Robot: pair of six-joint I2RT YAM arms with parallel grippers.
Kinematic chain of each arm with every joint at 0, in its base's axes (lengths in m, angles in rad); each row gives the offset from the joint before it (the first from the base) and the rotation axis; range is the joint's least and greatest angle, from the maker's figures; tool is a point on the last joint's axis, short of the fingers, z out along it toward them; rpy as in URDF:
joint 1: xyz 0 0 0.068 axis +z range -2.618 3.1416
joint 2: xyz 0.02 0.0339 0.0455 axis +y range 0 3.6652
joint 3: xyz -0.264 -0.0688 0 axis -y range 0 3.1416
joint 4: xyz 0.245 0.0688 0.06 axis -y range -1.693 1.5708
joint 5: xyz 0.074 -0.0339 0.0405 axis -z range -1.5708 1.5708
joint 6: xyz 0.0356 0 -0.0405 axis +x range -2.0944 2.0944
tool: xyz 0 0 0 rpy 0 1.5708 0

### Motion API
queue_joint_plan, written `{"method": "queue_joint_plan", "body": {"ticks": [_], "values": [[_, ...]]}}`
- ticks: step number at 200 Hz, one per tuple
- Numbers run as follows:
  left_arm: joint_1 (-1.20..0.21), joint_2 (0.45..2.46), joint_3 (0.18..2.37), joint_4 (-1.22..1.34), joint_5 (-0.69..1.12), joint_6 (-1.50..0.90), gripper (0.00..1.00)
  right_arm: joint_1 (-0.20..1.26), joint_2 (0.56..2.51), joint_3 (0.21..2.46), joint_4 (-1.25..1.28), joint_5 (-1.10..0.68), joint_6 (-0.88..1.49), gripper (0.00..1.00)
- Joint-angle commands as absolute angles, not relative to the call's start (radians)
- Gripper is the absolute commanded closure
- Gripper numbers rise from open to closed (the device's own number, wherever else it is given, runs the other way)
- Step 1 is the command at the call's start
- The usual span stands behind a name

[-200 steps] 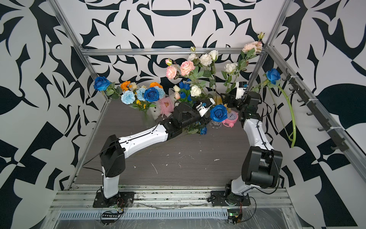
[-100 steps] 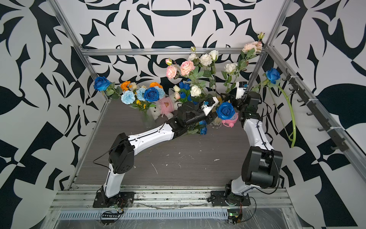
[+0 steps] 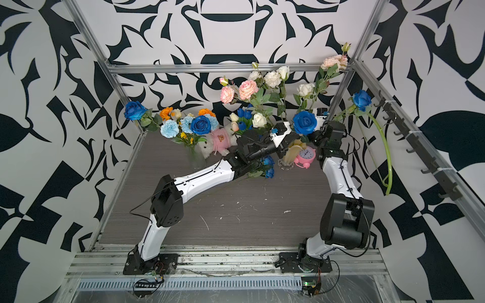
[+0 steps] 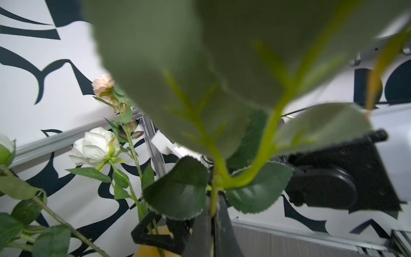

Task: Pick out blue flowers from the vase
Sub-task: Pick up the flower from the vase.

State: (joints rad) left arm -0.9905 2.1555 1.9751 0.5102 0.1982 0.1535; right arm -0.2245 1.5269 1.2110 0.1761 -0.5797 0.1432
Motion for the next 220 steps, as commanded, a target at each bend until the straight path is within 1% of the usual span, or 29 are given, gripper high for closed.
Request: {"method": "queue_joint_plan", "body": {"ticks": [1,27,61,152,193,220], "values": [[-0.989,2.161,2.029,0.512,0.216,0.156,1.0,-0.219,1.511,1.243,0.204,-0.586,0.147,0.22],[-0.989,2.144,2.063,0.463,0.232,0.178,1.0,-0.219,1.506,1.235,0.204,-0.584,0.143,0.22],[-0.988,2.081,2.111,0.32,0.236,0.235,1.0,-0.219,1.509,1.243,0.206,-0.583,0.141,0.22],[-0.979,1.736,2.119,-0.056,0.285,0.343,1.0,-0.219,1.51,1.27,0.187,-0.551,0.116,0.22],[-0.979,1.642,2.18,-0.335,0.238,0.362,1.0,-0.219,1.488,1.276,0.188,-0.541,0.113,0.23],[-0.979,1.58,2.184,-0.453,0.153,0.391,1.0,-0.219,1.491,1.282,0.212,-0.551,0.142,0.29]]}}
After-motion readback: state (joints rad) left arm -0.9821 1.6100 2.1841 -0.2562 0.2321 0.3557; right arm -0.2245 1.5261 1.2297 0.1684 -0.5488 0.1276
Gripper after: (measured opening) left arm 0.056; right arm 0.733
